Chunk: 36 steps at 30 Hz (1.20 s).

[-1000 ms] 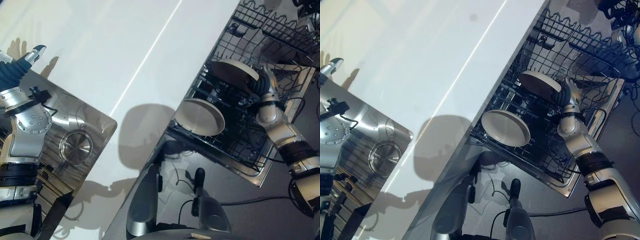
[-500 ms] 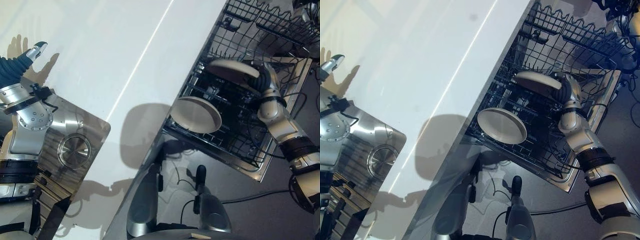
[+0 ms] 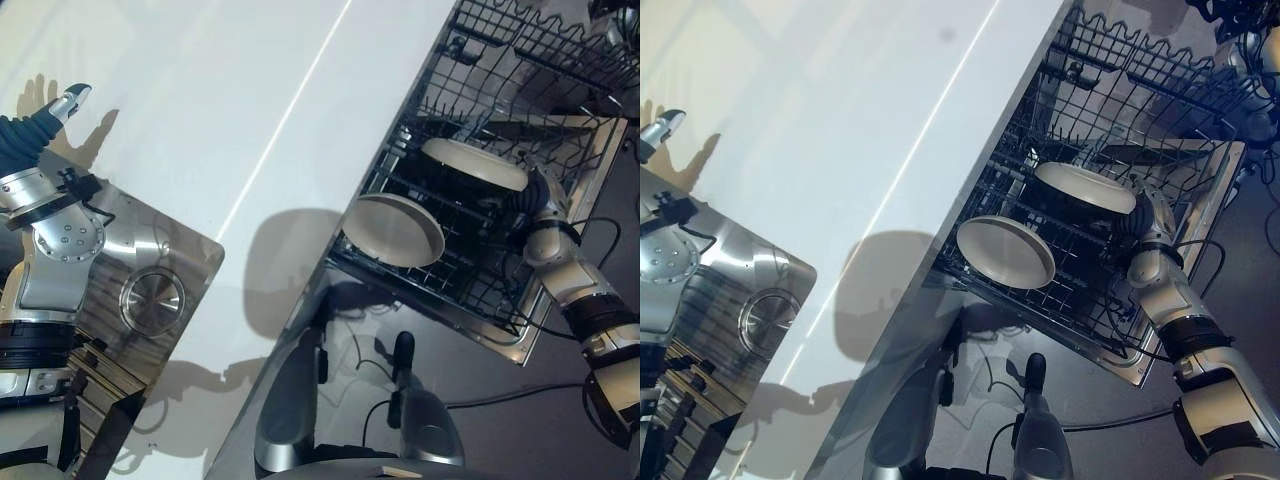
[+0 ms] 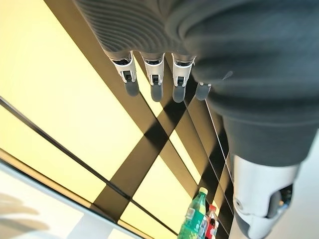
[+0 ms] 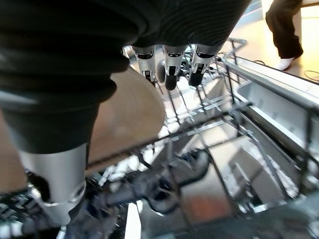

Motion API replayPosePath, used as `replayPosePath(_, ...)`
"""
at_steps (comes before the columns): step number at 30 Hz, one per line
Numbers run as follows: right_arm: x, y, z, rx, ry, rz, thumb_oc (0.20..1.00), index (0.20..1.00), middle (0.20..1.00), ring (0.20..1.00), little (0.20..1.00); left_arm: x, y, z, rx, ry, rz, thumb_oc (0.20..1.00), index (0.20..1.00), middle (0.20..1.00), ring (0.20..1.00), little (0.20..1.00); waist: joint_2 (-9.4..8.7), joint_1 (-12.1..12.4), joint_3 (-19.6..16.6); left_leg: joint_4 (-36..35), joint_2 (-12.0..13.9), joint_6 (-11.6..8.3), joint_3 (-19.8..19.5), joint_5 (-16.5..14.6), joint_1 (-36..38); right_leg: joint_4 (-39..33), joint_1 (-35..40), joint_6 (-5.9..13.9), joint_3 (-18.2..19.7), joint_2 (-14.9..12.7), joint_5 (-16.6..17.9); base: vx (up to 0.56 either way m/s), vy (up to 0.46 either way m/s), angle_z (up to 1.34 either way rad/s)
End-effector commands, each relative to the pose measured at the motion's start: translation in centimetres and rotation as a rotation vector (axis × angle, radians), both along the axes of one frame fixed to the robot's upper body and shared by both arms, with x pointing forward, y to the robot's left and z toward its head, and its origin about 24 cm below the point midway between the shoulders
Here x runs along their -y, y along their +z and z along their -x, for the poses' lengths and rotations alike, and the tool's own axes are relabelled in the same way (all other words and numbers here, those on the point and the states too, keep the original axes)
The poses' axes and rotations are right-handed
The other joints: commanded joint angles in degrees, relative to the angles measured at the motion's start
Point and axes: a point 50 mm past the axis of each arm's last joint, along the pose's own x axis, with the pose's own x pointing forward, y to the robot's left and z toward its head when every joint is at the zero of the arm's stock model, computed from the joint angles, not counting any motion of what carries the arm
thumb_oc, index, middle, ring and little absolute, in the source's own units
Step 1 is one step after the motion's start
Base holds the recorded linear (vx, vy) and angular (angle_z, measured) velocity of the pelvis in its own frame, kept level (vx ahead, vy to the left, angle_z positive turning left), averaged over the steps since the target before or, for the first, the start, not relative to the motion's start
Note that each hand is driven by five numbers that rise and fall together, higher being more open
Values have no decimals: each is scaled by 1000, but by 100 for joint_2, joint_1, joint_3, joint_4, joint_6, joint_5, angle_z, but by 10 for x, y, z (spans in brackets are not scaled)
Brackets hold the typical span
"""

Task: Pick up plates and place into dishwasher.

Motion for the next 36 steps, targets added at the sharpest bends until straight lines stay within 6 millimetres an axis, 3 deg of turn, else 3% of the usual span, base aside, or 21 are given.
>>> replayPosePath(1,-4,36,7,180,55,42,1000,1000,1000,1000,1000,-8,-5,11,64,4,97,1000,1000,1000,1000,1000,38,-156,-459,308,321,-613,-80,8,-347,869,-505,-30,-172,-455,-278,17,46,0)
replayPosePath(7,-25,52,21,398,121,-60,1000,1000,1000,1000,1000,-10,-25,18,51,28,125,1000,1000,1000,1000,1000,82,-295,-533,213,316,-574,-20,-28,-173,1047,-648,-60,-122,-411,-333,3,66,-1)
replayPosePath(12,-27,51,33,434,145,-64,1000,1000,1000,1000,1000,-11,-37,24,38,51,153,1000,1000,1000,1000,1000,170,-424,-640,104,321,-547,80,-34,12,1195,-724,-88,-96,-393,-416,-5,104,-4)
replayPosePath(24,-18,18,45,376,124,-217,1000,1000,1000,1000,1000,-9,-75,32,-7,77,239,1000,1000,1000,1000,1000,471,-586,-765,52,434,-585,222,31,314,1740,-823,-249,-127,-312,-754,-29,88,-5)
replayPosePath(36,-26,1,41,439,51,-389,1000,1000,1000,1000,1000,-3,-107,36,-54,103,328,1000,1000,1000,1000,1000,853,-673,-593,212,625,-625,359,99,298,2585,-1187,-462,-91,-249,-1179,-47,92,-5)
